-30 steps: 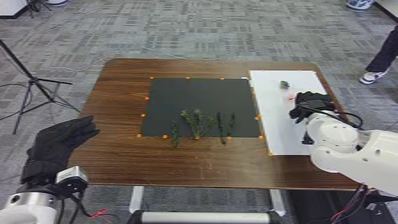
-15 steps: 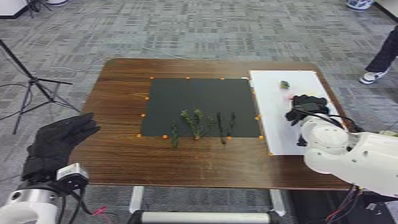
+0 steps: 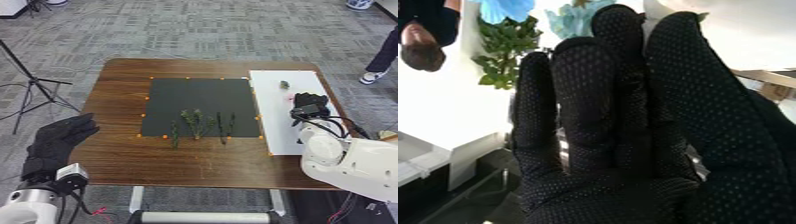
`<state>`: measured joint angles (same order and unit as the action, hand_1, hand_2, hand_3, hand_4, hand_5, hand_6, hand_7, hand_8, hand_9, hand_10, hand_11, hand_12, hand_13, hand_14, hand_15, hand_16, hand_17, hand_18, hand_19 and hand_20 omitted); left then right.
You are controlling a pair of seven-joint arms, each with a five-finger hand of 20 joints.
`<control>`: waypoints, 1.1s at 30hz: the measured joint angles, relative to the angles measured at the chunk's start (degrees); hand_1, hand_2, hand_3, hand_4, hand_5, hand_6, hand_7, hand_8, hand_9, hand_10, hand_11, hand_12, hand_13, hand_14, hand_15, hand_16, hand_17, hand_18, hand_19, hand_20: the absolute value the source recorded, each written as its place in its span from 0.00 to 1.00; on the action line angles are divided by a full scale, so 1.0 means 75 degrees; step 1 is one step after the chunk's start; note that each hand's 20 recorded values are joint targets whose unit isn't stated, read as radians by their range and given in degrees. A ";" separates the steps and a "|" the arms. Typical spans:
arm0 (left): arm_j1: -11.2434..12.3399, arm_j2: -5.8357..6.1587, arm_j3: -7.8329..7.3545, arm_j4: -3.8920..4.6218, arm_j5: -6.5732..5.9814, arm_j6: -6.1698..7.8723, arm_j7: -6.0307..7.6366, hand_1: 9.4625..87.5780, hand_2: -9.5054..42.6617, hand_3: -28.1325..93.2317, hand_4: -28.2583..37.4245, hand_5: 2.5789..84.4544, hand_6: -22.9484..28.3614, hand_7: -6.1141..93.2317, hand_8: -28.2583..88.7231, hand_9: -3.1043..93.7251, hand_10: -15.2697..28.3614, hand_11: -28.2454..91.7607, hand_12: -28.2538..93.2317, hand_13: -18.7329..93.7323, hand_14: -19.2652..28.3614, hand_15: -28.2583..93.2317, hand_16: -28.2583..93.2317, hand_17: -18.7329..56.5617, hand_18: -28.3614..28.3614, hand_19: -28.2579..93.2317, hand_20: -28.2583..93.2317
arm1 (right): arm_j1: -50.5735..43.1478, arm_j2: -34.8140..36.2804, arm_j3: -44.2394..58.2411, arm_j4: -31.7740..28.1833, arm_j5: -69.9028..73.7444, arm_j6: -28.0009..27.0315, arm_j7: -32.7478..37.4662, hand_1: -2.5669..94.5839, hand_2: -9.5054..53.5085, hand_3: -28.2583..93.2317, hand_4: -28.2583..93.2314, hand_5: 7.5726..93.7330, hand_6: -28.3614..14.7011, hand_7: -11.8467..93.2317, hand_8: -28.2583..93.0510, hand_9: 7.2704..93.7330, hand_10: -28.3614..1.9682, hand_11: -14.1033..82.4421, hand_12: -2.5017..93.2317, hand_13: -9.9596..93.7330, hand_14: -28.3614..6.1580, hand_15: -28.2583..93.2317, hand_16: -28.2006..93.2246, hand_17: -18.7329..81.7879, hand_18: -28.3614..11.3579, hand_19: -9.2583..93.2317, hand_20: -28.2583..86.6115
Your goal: Arrange flowers
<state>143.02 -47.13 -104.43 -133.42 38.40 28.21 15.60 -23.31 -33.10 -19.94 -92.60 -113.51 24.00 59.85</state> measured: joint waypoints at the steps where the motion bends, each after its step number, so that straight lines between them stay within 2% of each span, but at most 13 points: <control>1: 0.0000 0.0000 0.0000 0.0000 -0.0001 0.0000 0.0002 0.17 0.17 0.96 0.07 0.65 0.70 0.22 0.15 0.51 0.81 0.51 0.32 0.47 0.89 0.66 0.17 0.18 0.81 0.59 0.34 | 0.0000 -0.0010 -0.0007 0.0021 -0.0019 0.0008 0.0010 0.61 0.00 0.83 0.00 0.74 0.67 0.56 0.15 0.88 0.75 0.38 0.42 0.83 0.72 0.73 0.45 0.51 0.21 1.00 0.20; 12: -0.0001 0.0005 0.0001 0.0004 0.0000 -0.0005 -0.0009 0.17 0.17 0.96 0.07 0.65 0.70 0.22 0.15 0.51 0.81 0.51 0.32 0.47 0.90 0.67 0.16 0.18 0.82 0.59 0.34 | 0.0014 -0.0066 -0.0143 0.0058 -0.0588 0.0606 0.0058 0.62 0.00 0.84 0.00 0.76 0.66 0.56 0.15 0.89 0.76 0.38 0.42 0.84 0.74 0.72 0.46 0.51 0.20 1.00 0.21; 19: 0.0005 -0.0021 -0.0054 0.0003 0.0019 -0.0021 -0.0078 0.17 0.17 0.96 0.07 0.65 0.70 0.22 0.15 0.51 0.81 0.51 0.32 0.47 0.90 0.67 0.16 0.18 0.82 0.59 0.34 | 0.0282 0.0008 -0.0341 -0.0728 -0.0756 0.0960 -0.0094 0.61 0.00 0.84 0.00 0.76 0.66 0.55 0.16 0.89 0.76 0.37 0.43 0.84 0.74 0.72 0.46 0.52 0.20 1.00 0.22; 22: 0.0040 -0.0021 -0.0095 0.0000 0.0004 -0.0021 -0.0058 0.17 0.18 0.96 0.07 0.65 0.70 0.22 0.15 0.51 0.81 0.51 0.32 0.46 0.90 0.67 0.17 0.18 0.82 0.59 0.34 | 0.0551 -0.0006 -0.0573 -0.1132 -0.0656 0.1200 -0.0435 0.61 0.00 0.84 0.00 0.76 0.66 0.55 0.16 0.89 0.76 0.38 0.43 0.84 0.74 0.72 0.46 0.51 0.21 1.00 0.22; 28: 0.0139 -0.0033 -0.0234 -0.0010 0.0003 -0.0019 -0.0063 0.17 0.17 0.96 0.07 0.65 0.70 0.22 0.15 0.51 0.81 0.51 0.32 0.46 0.90 0.67 0.17 0.17 0.82 0.59 0.34 | 0.1062 -0.0118 -0.0705 -0.1732 0.0537 0.1554 -0.1750 0.61 0.00 0.85 0.00 0.76 0.67 0.56 0.15 0.89 0.76 0.37 0.43 0.84 0.75 0.72 0.47 0.51 0.22 1.00 0.22; 33: 0.0188 -0.0061 -0.0349 -0.0011 0.0003 -0.0019 -0.0069 0.17 0.17 0.96 0.07 0.65 0.70 0.22 0.15 0.51 0.81 0.51 0.32 0.47 0.90 0.67 0.16 0.18 0.82 0.59 0.34 | 0.1176 -0.0447 -0.0474 -0.1877 0.0818 0.1590 -0.1952 0.61 0.00 0.85 0.00 0.76 0.67 0.56 0.15 0.89 0.76 0.37 0.43 0.84 0.75 0.72 0.47 0.51 0.22 1.00 0.22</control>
<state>144.44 -47.58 -107.05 -133.50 38.43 28.07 15.08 -14.48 -36.45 -23.50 -106.67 -107.38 35.92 45.21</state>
